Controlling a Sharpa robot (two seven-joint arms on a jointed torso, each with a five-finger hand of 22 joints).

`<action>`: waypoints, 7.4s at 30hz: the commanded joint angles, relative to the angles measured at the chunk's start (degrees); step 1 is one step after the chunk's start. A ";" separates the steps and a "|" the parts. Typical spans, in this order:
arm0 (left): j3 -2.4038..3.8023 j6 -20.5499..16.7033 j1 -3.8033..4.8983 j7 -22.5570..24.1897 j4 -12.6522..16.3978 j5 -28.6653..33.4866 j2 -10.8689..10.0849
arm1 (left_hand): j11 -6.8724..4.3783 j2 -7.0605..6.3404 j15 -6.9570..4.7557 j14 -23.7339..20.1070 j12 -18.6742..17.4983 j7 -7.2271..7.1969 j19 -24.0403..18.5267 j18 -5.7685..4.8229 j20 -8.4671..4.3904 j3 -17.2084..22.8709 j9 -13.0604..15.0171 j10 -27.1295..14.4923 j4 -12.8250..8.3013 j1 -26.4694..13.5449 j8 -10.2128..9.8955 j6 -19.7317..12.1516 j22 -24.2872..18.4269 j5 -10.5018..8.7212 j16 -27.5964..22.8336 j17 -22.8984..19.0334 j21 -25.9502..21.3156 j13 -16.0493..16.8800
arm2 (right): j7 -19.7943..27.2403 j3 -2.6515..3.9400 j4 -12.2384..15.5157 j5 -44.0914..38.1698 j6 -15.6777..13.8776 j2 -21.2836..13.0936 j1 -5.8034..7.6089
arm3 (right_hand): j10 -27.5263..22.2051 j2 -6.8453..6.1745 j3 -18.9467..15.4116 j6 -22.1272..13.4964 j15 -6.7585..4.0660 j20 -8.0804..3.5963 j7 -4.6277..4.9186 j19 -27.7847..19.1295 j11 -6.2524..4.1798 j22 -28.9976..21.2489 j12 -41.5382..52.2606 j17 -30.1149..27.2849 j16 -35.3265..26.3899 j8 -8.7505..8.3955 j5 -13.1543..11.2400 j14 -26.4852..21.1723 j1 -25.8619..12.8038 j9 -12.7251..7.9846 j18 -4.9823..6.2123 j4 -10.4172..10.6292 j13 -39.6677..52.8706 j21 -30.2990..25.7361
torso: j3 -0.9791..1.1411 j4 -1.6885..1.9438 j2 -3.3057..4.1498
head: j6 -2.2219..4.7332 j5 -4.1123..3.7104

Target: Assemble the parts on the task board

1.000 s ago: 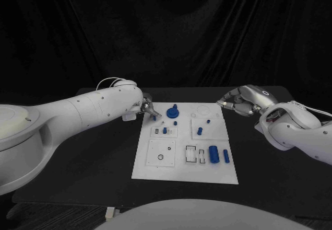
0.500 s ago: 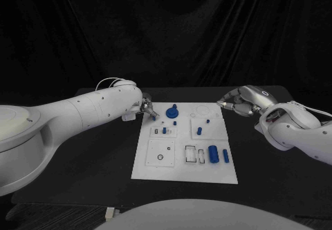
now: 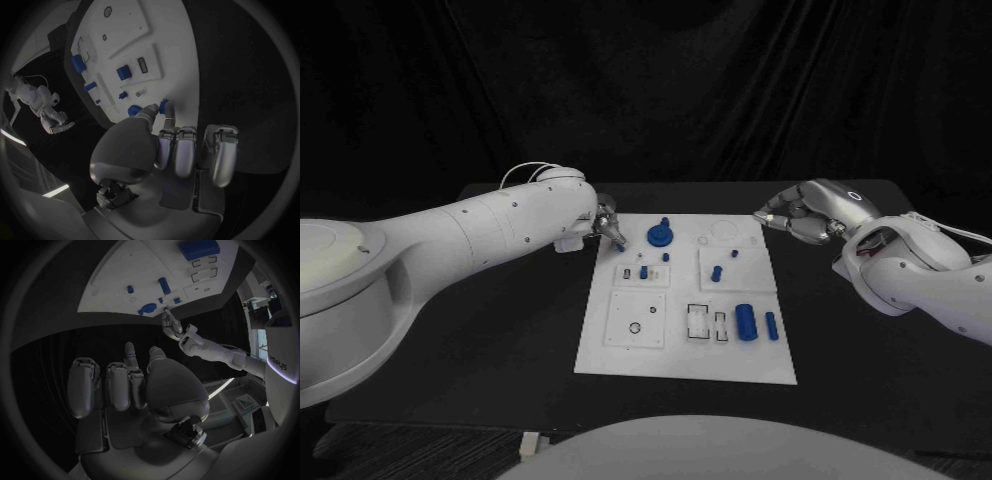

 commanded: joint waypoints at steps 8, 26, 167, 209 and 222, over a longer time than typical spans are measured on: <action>0.02 -0.37 -0.25 2.21 0.73 0.13 -0.40 | -0.65 -2.78 -0.54 6.05 0.21 -0.35 5.94 -0.36 -0.71 7.04 0.89 5.88 -2.89 -0.28 -0.82 1.39 15.10 2.32 0.15 15.07 0.17 15.10 | 0.08 0.04 0.12 0.01 0.18 -0.11 -0.16 | 6.07 0.07 -0.21 0.14 0.46 0.43 0.11 2.61 0.31 11.72 -0.04 -0.04 -0.19 -0.40 0.08 3.25 0.47 -0.07 0.75 0.04 14.95 -0.23 | -0.01 0.02 -0.02 | 0.01 0.11; 0.03 -6.49 1.33 0.71 14.83 0.15 -8.80 | -1.12 -5.34 -1.02 6.05 0.21 -0.81 5.94 -0.36 -1.13 12.10 1.19 5.88 -3.72 -4.05 -1.39 3.88 15.10 3.20 0.15 15.07 0.17 15.10 | -0.06 0.04 0.11 0.12 0.23 -0.37 -0.29 | 6.07 0.17 -0.21 0.17 0.47 0.44 0.12 2.58 0.33 11.69 -0.04 -0.06 -0.20 -0.41 0.10 3.24 0.52 -0.07 0.77 0.04 14.95 -0.31 | -0.01 0.04 -0.09 | 0.01 0.05; -0.05 -7.13 -2.33 -4.79 25.14 0.15 -12.90 | -1.27 -4.99 -1.19 6.05 0.21 -0.97 5.82 -0.32 -1.33 14.44 1.69 5.88 -3.46 -6.10 -1.58 4.77 15.03 3.10 0.15 15.07 0.01 15.10 | -0.31 0.04 -0.53 0.34 0.80 -0.19 -1.48 | 6.07 0.23 -0.17 0.27 0.53 0.49 0.09 2.41 0.48 11.53 -0.04 -0.82 -0.58 -0.49 0.28 3.10 1.46 -0.10 0.88 -0.22 14.95 -0.82 | 0.00 -0.01 -0.01 | 0.01 0.73; -0.05 -6.60 -2.39 -5.80 24.28 0.15 -12.67 | 0.09 -5.30 -0.08 6.05 0.21 0.62 5.25 -0.09 -0.43 7.80 -0.30 5.88 2.99 -15.07 -5.61 4.10 14.72 -16.33 0.15 15.07 -0.81 15.10 | -0.79 0.04 -0.72 0.34 1.37 -0.04 -1.52 | 6.07 0.30 0.02 0.13 0.57 0.54 0.14 2.38 0.52 11.49 -0.04 -0.89 -0.62 -0.69 0.65 3.09 2.52 -0.17 0.90 -0.40 14.95 -0.93 | -0.01 -0.02 -0.01 | 0.01 0.80; -0.05 -7.01 -2.40 -5.05 23.97 0.15 -12.59 | 0.66 -4.49 0.49 6.05 0.21 1.10 4.95 0.04 0.22 0.83 -0.11 5.88 8.01 -19.20 -6.33 3.62 14.57 -17.79 0.15 15.07 -1.24 15.10 | -0.79 0.04 -0.68 0.34 1.42 -0.08 -1.53 | 6.07 0.26 0.05 0.13 0.57 0.54 0.15 2.40 0.53 11.51 -0.04 -0.90 -0.63 -0.71 0.74 3.09 2.73 -0.18 0.89 -0.45 14.95 -0.88 | -0.01 0.01 -0.02 | 0.01 0.53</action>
